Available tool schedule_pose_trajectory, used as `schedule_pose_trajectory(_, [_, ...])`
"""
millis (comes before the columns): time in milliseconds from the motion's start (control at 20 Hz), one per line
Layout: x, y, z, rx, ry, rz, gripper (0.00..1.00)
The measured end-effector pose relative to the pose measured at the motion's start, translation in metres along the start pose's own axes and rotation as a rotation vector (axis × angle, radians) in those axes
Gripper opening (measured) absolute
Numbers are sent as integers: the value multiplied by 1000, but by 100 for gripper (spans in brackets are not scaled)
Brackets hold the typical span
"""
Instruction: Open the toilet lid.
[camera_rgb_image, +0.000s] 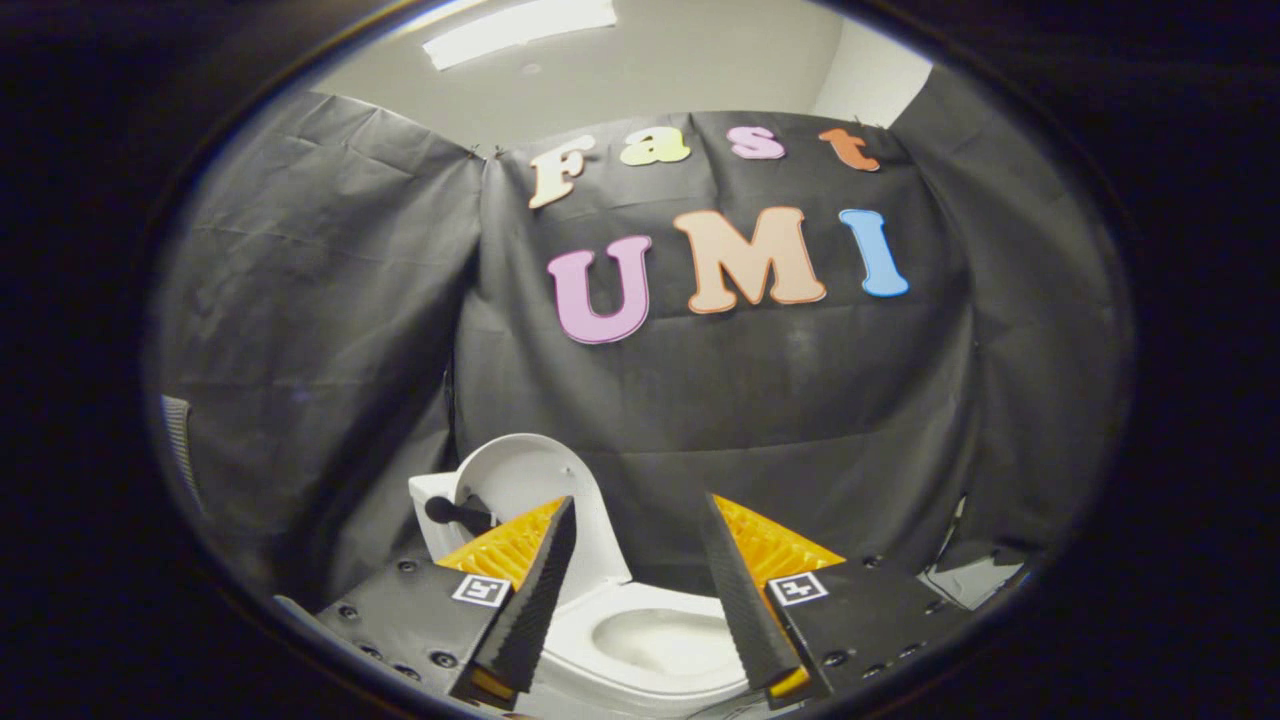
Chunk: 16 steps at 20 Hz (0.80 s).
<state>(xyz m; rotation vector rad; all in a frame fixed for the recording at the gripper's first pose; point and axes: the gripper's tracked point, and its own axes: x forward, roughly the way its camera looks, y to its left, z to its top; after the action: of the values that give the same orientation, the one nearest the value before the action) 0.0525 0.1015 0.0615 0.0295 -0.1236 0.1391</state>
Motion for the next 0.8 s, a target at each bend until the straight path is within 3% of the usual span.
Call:
schedule_pose_trajectory(300, [-5,4,-22,-18,76,109,78])
schedule_pose_trajectory(650, [2,-8,-41,-14,145,93,79])
schedule_pose_trajectory(800, [12,-7,-37,26,96,121,79])
